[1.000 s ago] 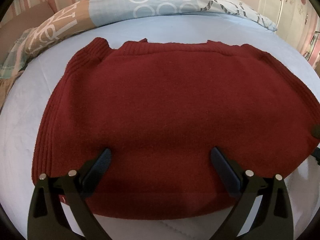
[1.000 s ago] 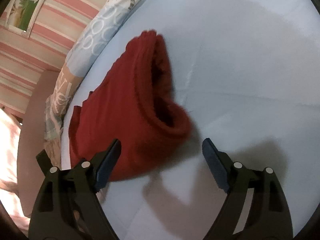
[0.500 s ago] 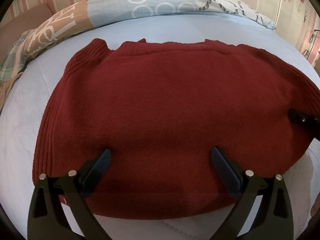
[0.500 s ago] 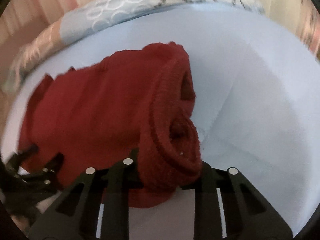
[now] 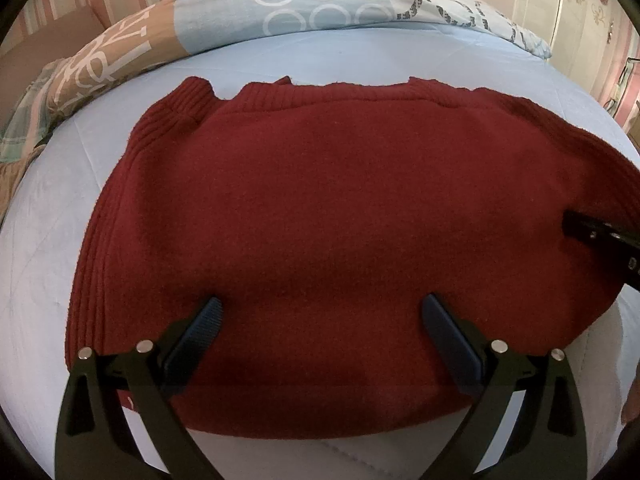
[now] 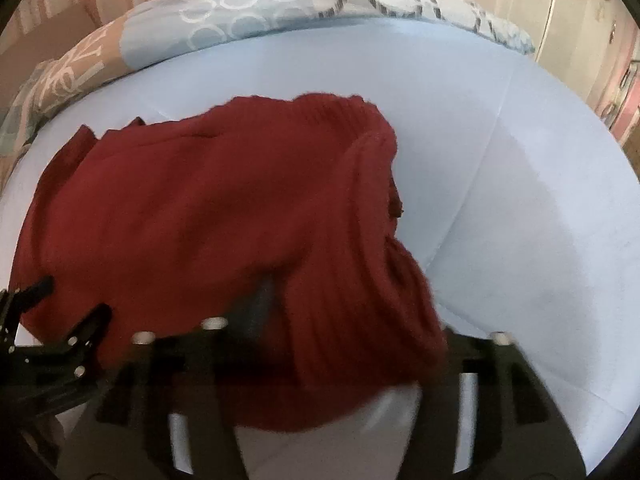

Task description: Fold small clothes

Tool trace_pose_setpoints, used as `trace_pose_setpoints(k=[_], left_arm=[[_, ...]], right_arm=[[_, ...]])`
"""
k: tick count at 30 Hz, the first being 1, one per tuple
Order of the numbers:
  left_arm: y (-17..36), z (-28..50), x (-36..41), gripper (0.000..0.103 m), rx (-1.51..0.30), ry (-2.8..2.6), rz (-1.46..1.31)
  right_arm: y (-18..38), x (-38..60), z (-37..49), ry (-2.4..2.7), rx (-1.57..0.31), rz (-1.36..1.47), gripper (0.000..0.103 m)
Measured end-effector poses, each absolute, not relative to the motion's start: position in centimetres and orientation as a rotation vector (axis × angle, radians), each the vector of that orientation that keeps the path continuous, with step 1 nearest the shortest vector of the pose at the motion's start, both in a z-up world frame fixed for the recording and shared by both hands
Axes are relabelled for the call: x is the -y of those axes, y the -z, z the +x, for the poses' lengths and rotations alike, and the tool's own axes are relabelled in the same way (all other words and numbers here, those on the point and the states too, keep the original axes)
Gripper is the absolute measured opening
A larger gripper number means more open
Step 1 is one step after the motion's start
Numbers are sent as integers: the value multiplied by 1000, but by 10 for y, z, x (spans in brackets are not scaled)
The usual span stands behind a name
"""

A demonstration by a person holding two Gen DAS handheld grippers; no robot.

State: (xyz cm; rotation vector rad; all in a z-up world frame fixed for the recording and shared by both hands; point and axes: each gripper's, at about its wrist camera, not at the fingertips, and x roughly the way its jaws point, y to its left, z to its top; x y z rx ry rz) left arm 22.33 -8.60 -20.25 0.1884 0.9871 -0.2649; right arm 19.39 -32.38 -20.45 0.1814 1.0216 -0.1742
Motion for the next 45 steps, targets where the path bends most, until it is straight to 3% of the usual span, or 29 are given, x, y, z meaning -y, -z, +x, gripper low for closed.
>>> trace_pose_setpoints(k=[1,2,3,4,5,8,17,38,45], left_arm=[[203,223,86,100,-987,264,189],[203,223,86,100,-986,263,189],[203,223,86,100,-987,264,190],[203,223,86,100,-988,263,190],[203,223,86,100,-988,264,191],[203,224,86,100,-999,260,195],[204,224,85,100,-1009,260,209],[200,220,80,101,-989,278,200],[170,214,19,101,-930,296,184]], right_arm=[[205,330,196,155,-1023,232,72],[207,337,199,129,-1026,289,66],[207,339,196,108,-1019,313,57],[205,340,196,98,-1018,320,39],[203,337,196,98,-1019,297,31],[194,319,193,110,-1005,204,20],[156,280,178,141,-837,34,16],[143,271,178,129,-819,80,16],[117,228,185,44,-750,72,15]])
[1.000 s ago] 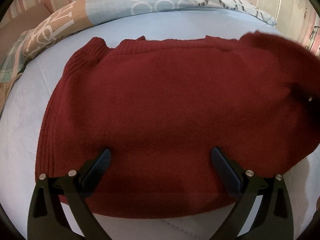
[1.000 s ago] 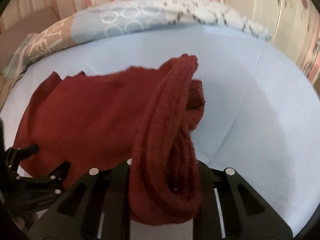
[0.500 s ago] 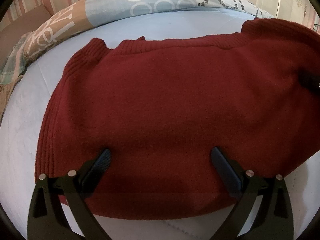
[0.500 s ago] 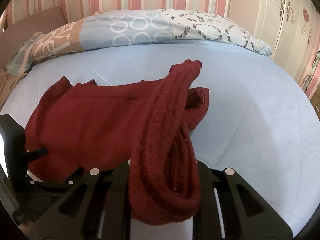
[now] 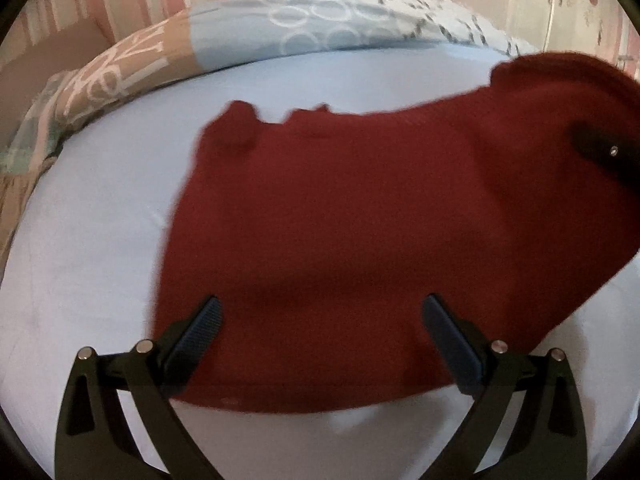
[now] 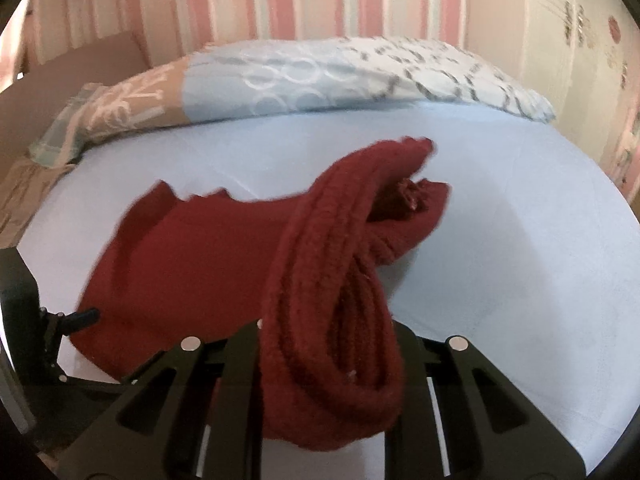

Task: Fold small clothes
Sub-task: 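Lay the fold down and open the right tool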

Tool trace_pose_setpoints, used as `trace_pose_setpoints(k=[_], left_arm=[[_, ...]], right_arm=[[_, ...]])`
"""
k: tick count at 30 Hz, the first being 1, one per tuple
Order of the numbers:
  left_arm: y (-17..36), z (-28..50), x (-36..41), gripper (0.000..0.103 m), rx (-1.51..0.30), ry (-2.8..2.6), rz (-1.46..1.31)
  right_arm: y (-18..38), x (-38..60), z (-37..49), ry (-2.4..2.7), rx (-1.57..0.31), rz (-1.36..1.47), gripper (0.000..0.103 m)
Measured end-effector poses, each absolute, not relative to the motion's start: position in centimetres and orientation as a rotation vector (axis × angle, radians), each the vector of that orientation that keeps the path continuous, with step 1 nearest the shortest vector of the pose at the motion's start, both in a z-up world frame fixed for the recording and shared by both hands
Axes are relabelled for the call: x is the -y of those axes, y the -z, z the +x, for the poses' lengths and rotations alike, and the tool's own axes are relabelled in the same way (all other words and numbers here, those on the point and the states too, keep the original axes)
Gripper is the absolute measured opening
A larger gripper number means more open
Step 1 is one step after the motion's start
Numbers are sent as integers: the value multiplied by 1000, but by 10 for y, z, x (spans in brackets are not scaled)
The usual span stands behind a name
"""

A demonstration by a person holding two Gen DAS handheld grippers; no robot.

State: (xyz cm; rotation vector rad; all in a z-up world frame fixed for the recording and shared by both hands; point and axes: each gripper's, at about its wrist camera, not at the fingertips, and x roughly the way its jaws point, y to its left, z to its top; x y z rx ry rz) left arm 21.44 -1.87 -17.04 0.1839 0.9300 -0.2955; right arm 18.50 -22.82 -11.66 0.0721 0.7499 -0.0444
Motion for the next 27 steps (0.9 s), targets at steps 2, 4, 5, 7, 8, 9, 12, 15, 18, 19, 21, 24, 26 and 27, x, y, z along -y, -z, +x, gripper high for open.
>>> trace_pose_setpoints(k=[2,4,5,7,8,9,12,15,18,19,21,24,26,27], left_arm=[[164,216,-11,101,-912,284,180],[160,216,-35,101,-893,269,186],[159,218,-47,101,-889,258,188],[158,221,-74,100,-884,227,184],[158,222,-85,101,-883,211,181],[160,223,-98,101,-881,194,178],[162,224,-127,100,-883,155,159],[164,224,-153,100,-885,113,124],[166,221,-174,100,-892,85,91],[167,220,-178,100,-894,80,86],[168,216,-183,101,-896,73,91],[167,212,-180,100,-895,72,101],[165,212,-180,100,-893,78,100],[161,212,-178,100,-888,83,98]], right_arm=[[110,208,189,6,-733,67,15],[106,189,193,-26,-722,54,15],[105,180,195,-43,-718,48,15],[103,154,200,-87,-716,25,14],[102,138,202,-110,-714,-2,14],[103,125,202,-124,-713,-27,14],[111,85,206,-180,-743,-97,14],[147,45,216,-220,-862,-194,14],[176,31,217,-220,-941,-243,14],[183,26,216,-215,-957,-275,14],[187,21,213,-213,-954,-309,15],[178,25,213,-233,-957,-287,27],[161,36,207,-302,-949,-217,61],[156,40,203,-315,-938,-187,68]])
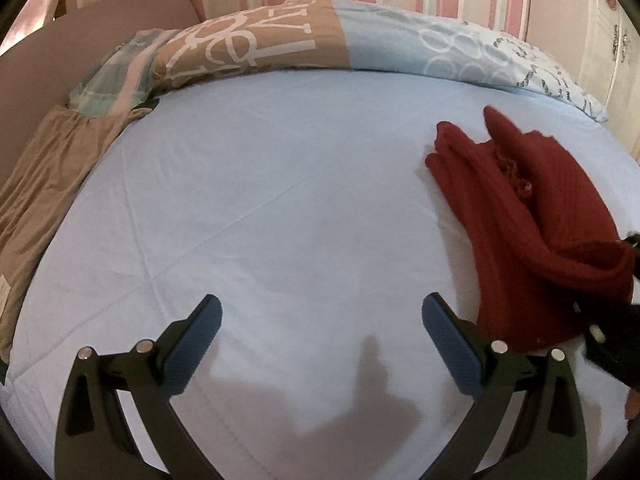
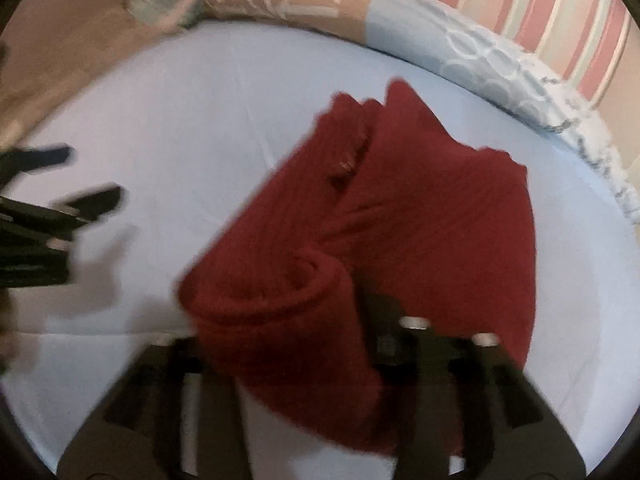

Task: Fold small clothes
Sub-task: 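Lay the fold down and open the right tool, then grasp the edge of the folded sweater stack with the left tool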

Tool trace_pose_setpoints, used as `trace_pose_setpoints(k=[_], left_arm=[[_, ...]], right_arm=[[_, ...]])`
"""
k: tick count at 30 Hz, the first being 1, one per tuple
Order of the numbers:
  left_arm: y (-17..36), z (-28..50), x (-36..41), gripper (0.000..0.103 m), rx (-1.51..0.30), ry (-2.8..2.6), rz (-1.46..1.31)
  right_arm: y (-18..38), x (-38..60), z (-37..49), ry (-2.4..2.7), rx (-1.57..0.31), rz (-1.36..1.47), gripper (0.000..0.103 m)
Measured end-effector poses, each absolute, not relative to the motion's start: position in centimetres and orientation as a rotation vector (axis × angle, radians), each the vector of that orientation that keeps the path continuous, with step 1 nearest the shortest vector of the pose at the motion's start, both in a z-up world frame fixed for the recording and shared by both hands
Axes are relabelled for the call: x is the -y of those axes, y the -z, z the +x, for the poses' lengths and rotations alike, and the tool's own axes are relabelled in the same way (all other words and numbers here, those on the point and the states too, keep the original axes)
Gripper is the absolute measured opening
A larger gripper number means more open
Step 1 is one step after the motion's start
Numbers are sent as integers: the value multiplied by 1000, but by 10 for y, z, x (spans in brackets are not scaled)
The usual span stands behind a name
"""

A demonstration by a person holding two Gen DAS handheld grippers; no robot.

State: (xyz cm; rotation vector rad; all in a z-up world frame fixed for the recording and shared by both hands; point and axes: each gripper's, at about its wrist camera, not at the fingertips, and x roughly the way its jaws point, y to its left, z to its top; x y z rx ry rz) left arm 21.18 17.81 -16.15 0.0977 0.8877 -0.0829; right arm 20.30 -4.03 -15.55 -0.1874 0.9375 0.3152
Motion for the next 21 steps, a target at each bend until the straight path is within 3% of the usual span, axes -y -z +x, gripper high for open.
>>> trace_pose_setpoints(k=[5,12,21], left_arm=[[145,213,-163,101,-860,128,112],[127,208,-111,101,-838,256,111],[145,203,-37,100,-882,331,126]], right_arm=[[107,88,185,-387,-877,-1,84],[95,145,187,-197,-839,30,85],[108,175,188,-30,-783,20,83]])
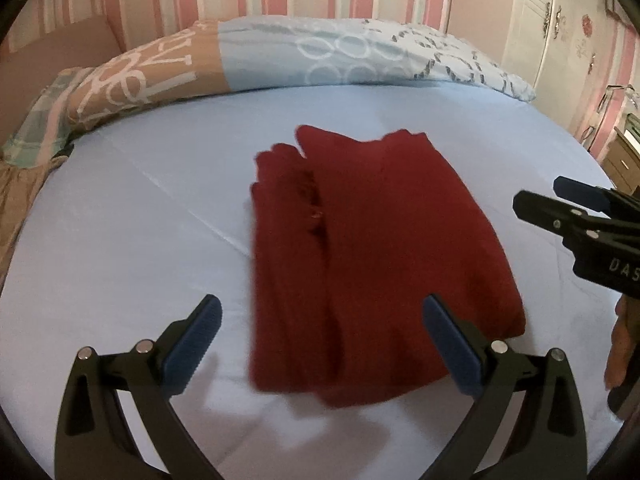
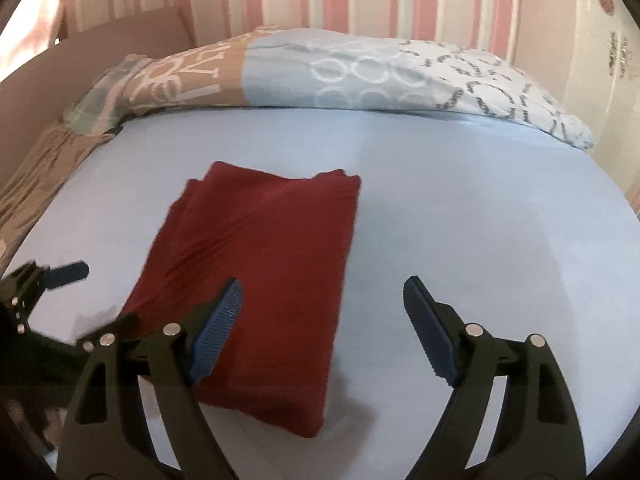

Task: Fold small clothes
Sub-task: 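Grasp the edge of the folded sweater stack with the left tool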

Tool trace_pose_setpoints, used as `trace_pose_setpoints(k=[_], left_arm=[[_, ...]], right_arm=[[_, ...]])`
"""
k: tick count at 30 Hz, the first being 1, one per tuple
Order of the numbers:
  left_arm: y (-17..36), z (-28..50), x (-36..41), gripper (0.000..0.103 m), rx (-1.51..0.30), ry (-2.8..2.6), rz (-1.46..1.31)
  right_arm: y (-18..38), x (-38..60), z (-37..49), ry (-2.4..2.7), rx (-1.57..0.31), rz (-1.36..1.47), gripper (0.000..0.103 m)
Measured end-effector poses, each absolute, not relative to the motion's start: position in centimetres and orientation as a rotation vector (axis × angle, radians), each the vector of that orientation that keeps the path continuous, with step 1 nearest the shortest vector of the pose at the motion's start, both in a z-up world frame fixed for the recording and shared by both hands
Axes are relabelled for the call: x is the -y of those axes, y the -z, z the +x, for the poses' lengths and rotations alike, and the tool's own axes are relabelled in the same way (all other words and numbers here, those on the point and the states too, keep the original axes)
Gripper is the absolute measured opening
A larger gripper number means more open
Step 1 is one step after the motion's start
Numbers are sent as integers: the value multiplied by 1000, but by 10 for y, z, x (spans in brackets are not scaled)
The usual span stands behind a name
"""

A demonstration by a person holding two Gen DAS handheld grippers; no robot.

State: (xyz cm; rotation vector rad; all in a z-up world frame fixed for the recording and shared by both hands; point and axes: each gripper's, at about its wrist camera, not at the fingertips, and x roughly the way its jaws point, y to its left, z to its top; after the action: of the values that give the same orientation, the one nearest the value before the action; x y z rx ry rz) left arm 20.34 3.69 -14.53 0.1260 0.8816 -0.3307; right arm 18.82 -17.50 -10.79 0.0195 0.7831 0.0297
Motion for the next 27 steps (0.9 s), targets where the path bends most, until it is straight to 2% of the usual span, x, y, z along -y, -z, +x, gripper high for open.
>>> trace_pose_setpoints(k=[1,3,5,6,7,9,11,18,27], left_arm=[[150,205,-33,100,-897,336,122],[158,206,-26,87,-928,353,110],[168,208,-23,59,-969,371,104],[174,210,-21,54,-999,372,108],[179,212,-21,44,-1020,365,116],[185,213,-22,36,-1033,348,130],[188,215,-23,22,-1039,339,152],[185,208,-38,15,-1000,283,210],[195,203,-61,17,-1005,247,171]], right_arm=[[109,177,186,-23,-768,25,83],[112,180,186,-18,-766,22,84],[116,180,183,-26,-768,16,84],[117,181,184,-25,-768,11,84],[119,182,184,-24,-771,9,84],[123,185,185,-27,-784,34,84],[125,188,184,-29,-789,59,84],[128,181,175,-46,-783,83,84],[155,171,168,-70,-854,61,84]])
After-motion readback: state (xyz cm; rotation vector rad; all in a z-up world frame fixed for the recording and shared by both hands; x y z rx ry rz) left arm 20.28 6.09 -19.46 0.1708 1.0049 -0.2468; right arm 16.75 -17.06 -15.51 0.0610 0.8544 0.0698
